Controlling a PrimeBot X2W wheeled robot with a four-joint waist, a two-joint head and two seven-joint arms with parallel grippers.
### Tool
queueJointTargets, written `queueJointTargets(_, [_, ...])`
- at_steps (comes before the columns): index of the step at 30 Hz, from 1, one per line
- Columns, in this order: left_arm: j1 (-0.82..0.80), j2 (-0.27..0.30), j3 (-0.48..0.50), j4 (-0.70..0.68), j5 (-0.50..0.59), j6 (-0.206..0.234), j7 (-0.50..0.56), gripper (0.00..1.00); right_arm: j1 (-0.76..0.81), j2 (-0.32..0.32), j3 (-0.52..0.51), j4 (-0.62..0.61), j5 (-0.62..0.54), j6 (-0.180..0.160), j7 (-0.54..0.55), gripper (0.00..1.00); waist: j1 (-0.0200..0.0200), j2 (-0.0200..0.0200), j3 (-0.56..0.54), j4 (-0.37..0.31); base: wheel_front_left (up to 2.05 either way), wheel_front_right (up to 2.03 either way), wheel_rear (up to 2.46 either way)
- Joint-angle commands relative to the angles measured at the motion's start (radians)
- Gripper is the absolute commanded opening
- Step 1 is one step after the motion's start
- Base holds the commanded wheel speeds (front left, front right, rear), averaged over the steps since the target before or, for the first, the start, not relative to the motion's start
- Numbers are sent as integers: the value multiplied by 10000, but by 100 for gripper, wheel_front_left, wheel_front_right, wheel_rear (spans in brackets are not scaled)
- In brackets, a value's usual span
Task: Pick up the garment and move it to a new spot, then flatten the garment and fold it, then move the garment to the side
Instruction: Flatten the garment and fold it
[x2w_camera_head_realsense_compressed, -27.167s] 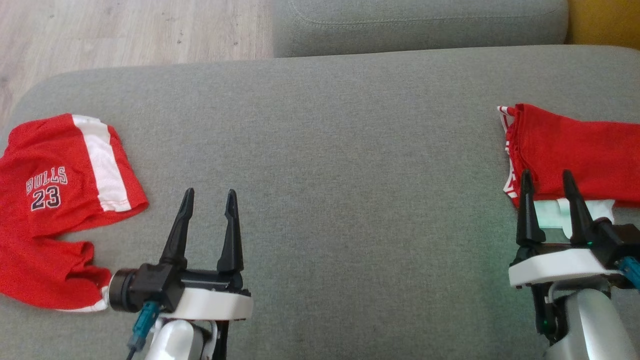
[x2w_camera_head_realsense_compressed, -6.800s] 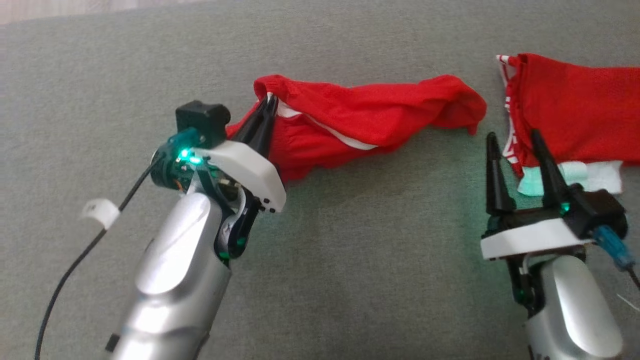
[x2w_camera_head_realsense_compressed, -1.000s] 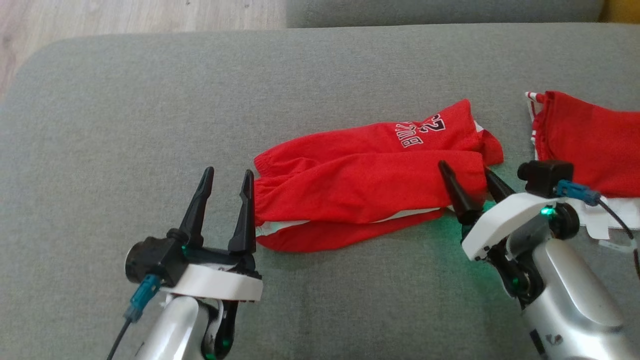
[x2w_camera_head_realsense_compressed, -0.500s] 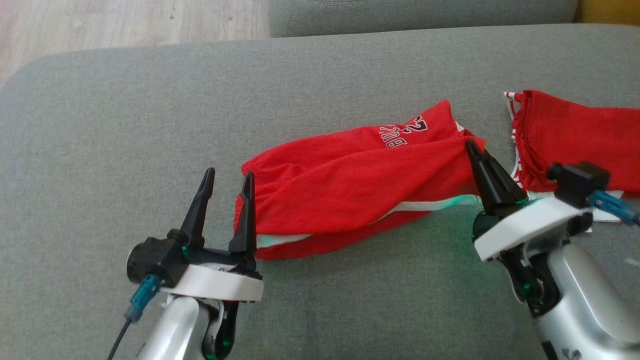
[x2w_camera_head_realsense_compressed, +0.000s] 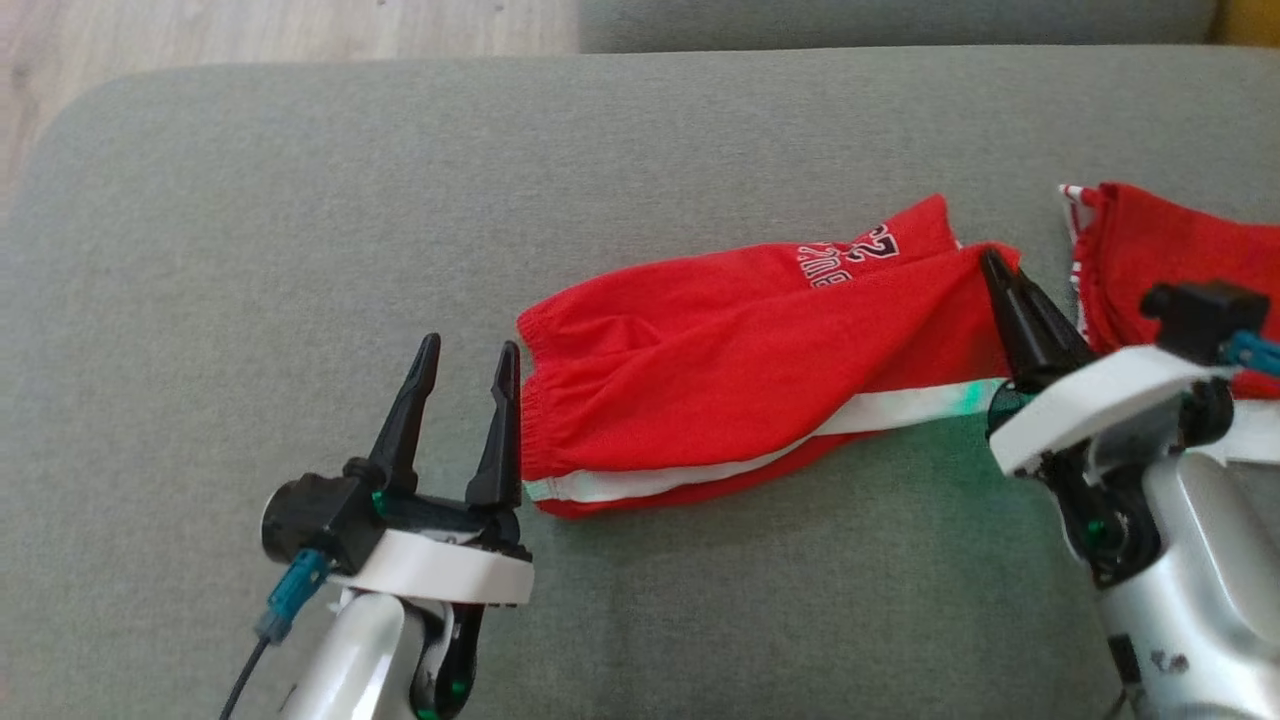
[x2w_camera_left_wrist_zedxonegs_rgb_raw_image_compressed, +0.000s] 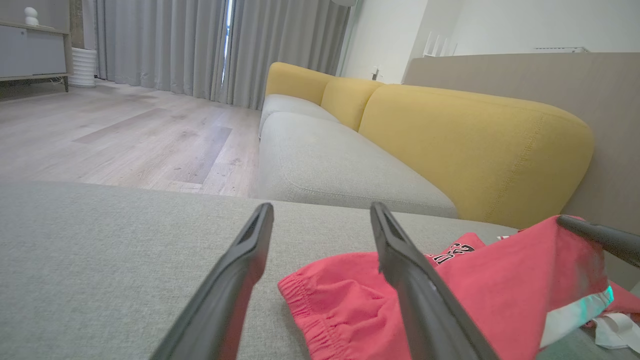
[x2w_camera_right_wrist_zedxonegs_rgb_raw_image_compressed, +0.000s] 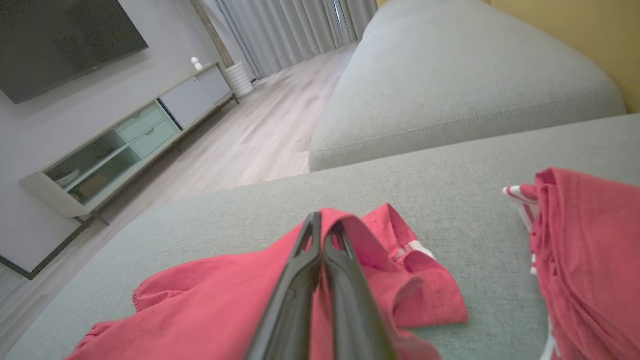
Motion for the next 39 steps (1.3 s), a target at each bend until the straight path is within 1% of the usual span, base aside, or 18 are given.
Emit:
queueJointTargets(1, [-355,-14,379,-286,49,-24,-95,100,-523,58,43,-108,-56,67,222,0,0,0,20,137,0,0,0])
queueJointTargets(5, [-356,-57,353,-271,51,-49,-95,100,-996,60,-116,610,-44,67,811,0,0,0,63,358,0,0,0])
queueJointTargets(7, [-376,-87,327,-265,56,-76,-95,100,-1400,-54,-259,1280,-179,67,1065,0,0,0,114,513,0,0,0])
queueJointTargets(12, [-423,-129,282,-253,72,-115,-95,100,-2104,-385,-280,2567,-690,67,1123,0,0,0,236,770,0,0,0])
queueJointTargets(17, [-456,-158,276,-241,91,-141,-95,100,-2687,-509,-164,3759,-927,67,875,0,0,0,314,944,0,0,0])
queueJointTargets(18, [-453,-162,279,-242,96,-145,-95,100,-2786,-521,-111,3954,-975,67,798,35,0,0,324,961,0,0,0])
queueJointTargets(19, [-448,-166,282,-246,101,-148,-95,100,-2875,-536,-56,4140,-1034,67,700,100,0,0,334,972,0,0,0])
queueJointTargets(25, [-421,-184,326,-206,145,-135,-95,100,-3152,-624,402,4903,-1276,67,135,100,0,0,260,886,0,0,0])
queueJointTargets(29, [-365,-184,402,-199,184,-124,-95,100,-3065,-846,610,4955,-1771,67,-540,100,0,0,93,677,0,0,0])
queueJointTargets(31, [-335,-185,442,-223,198,-135,-95,100,-2919,-876,496,4747,-1912,67,-1077,100,0,0,-3,567,0,0,0])
queueJointTargets(32, [-335,-185,442,-223,198,-135,-95,100,-2919,-876,496,4747,-1912,67,-1077,100,0,0,-3,567,0,0,0])
queueJointTargets(33, [-313,-186,468,-239,203,-136,-95,100,-2801,-856,404,4605,-1938,67,-1336,100,0,0,-58,504,0,0,0])
queueJointTargets(37, [-206,-192,567,-320,218,-124,-95,100,-2135,-790,-1,3800,-2211,67,-2412,100,0,0,-231,279,0,0,0])
queueJointTargets(39, [-151,-195,595,-343,225,-125,-95,100,-1696,-657,-279,3340,-2420,67,-2824,100,0,0,-306,188,0,0,0])
